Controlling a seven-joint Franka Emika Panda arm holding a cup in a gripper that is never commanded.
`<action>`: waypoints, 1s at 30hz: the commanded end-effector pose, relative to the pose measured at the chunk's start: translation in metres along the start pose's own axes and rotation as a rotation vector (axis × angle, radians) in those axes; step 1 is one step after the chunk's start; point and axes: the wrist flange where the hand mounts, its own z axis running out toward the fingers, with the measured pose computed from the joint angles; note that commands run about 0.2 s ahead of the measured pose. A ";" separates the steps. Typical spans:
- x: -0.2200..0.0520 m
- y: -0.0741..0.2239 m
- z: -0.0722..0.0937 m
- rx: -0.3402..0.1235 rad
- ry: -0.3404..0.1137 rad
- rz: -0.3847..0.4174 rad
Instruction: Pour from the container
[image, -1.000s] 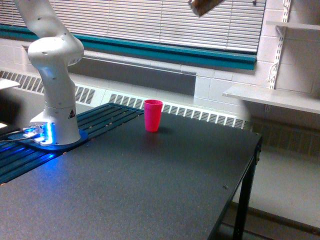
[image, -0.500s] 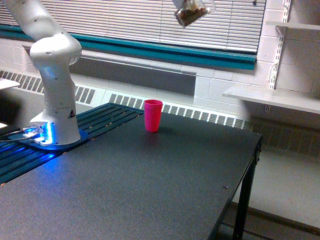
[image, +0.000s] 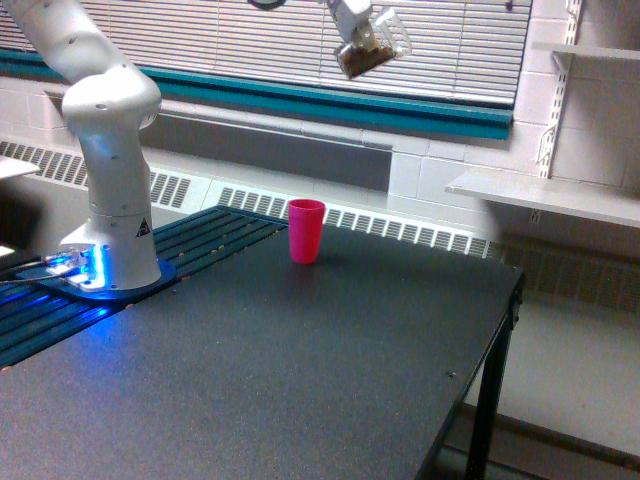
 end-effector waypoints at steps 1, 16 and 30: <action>-0.017 -0.016 0.010 -0.025 -0.028 0.108; -0.028 -0.031 0.021 -0.111 -0.035 0.327; -0.035 -0.028 0.025 -0.163 -0.066 0.439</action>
